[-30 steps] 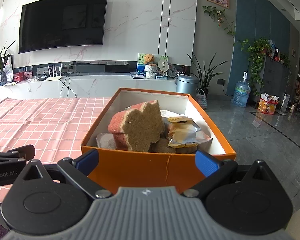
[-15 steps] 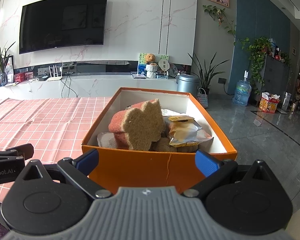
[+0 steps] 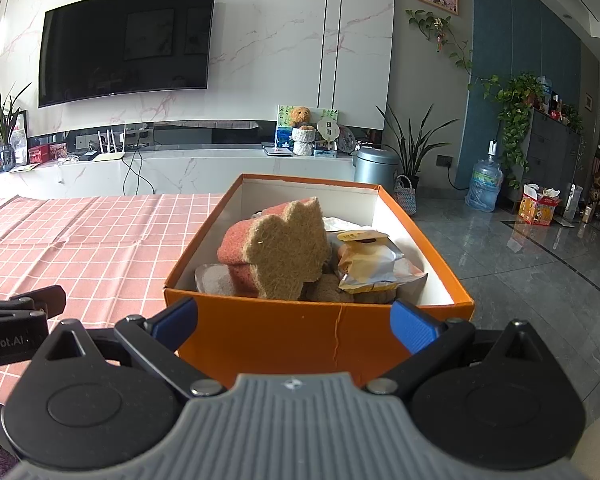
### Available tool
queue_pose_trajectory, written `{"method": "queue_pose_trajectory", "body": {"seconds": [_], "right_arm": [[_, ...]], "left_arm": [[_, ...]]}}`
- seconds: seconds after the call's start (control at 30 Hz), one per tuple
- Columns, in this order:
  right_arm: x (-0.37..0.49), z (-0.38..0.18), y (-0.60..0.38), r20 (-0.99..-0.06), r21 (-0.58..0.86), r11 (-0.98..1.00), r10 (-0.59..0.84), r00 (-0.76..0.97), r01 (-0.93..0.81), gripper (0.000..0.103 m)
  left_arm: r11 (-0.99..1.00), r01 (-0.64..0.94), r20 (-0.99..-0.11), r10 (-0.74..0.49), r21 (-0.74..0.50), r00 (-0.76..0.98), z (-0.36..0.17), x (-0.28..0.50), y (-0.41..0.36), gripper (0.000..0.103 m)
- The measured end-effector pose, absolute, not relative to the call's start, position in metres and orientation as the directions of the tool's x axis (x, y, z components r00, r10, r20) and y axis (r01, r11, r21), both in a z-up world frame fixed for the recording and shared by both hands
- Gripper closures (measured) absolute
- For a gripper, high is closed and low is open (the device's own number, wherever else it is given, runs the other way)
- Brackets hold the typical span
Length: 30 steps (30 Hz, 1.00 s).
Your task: Organize soft objects
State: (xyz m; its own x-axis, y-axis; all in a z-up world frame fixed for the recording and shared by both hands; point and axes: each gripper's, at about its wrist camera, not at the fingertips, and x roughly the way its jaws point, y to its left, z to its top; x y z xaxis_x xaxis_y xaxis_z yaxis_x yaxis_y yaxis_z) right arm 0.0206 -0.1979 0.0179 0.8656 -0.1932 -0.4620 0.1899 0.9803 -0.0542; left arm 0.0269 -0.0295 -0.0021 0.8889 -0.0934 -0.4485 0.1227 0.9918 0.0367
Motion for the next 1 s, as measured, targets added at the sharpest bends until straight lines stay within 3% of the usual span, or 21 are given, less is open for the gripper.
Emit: {"method": "queue_pose_trajectory", "body": {"seconds": [1.0], "right_arm": [[0.0196, 0.0154, -0.1987, -0.468, -0.044, 0.981, -0.186, 0.864, 0.187, 0.002]], "left_arm": [[0.993, 0.111, -0.439, -0.081, 0.043, 0.895, 0.0027, 0.0239, -0.0267, 0.000]]}}
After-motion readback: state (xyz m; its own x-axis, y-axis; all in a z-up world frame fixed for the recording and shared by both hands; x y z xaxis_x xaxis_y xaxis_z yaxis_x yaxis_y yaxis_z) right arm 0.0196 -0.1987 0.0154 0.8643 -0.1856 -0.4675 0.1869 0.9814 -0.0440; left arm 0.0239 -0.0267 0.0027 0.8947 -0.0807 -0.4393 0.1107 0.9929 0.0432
